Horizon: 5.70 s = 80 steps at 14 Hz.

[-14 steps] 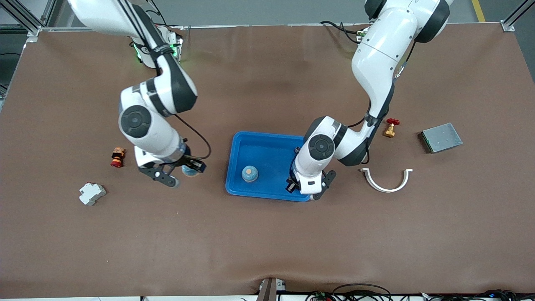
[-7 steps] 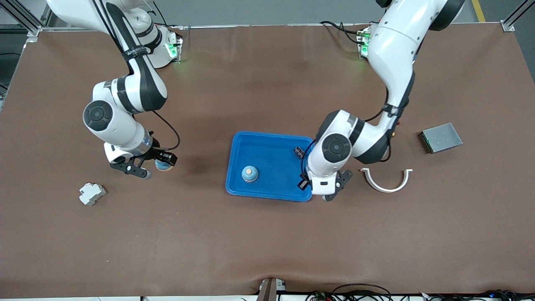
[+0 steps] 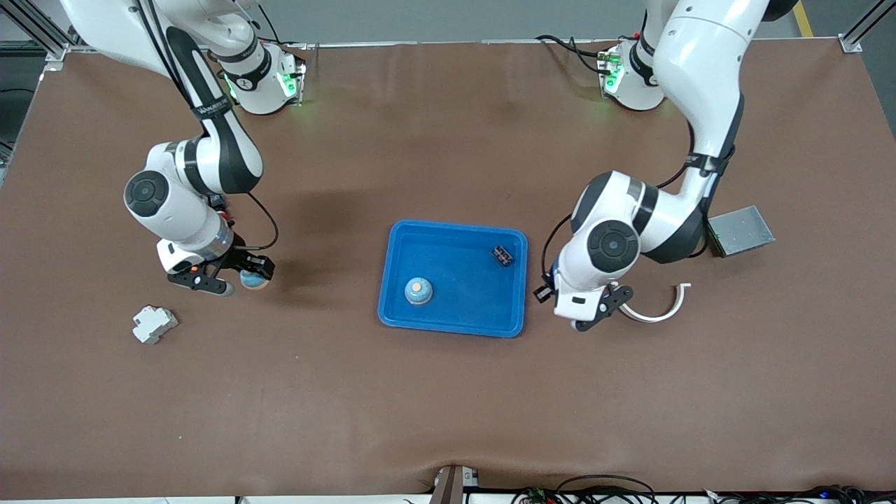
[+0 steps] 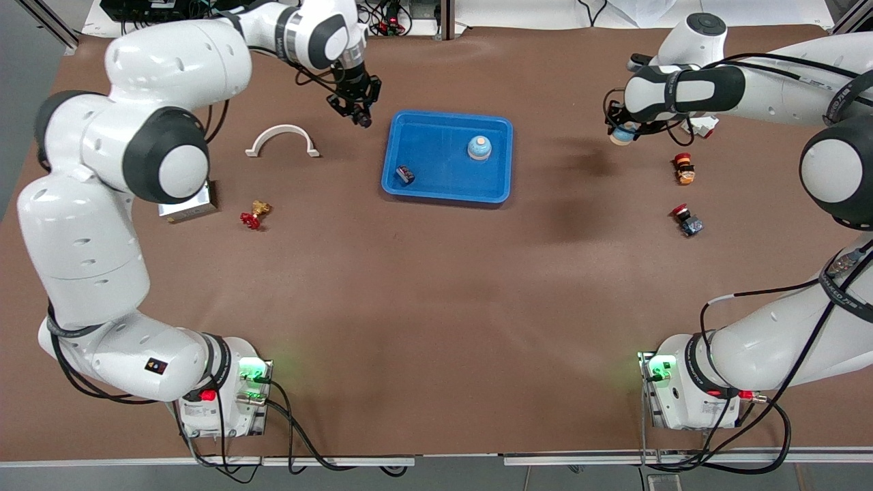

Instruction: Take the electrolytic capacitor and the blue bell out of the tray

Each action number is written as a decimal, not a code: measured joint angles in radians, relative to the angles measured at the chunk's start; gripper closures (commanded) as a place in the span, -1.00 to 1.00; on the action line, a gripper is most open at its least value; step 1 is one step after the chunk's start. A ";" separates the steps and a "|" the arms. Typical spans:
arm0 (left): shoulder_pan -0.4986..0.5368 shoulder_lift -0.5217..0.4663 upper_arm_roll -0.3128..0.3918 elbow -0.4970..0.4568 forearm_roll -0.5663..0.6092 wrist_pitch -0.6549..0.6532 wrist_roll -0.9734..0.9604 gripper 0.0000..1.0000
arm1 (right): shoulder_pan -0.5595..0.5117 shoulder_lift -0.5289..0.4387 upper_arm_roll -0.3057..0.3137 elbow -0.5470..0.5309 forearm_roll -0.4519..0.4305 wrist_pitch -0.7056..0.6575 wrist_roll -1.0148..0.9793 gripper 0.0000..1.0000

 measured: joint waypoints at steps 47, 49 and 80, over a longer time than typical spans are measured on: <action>0.312 -0.119 0.005 -0.523 0.161 0.410 0.666 1.00 | 0.355 0.383 0.032 0.593 0.002 -0.190 0.866 -1.00; 0.312 -0.116 0.005 -0.523 0.161 0.411 0.666 1.00 | 0.376 0.446 0.032 0.667 0.001 -0.190 0.907 -1.00; 0.259 -0.191 -0.334 -0.183 0.105 -0.058 -0.008 -1.00 | 0.500 0.600 0.022 0.834 -0.060 -0.206 1.100 1.00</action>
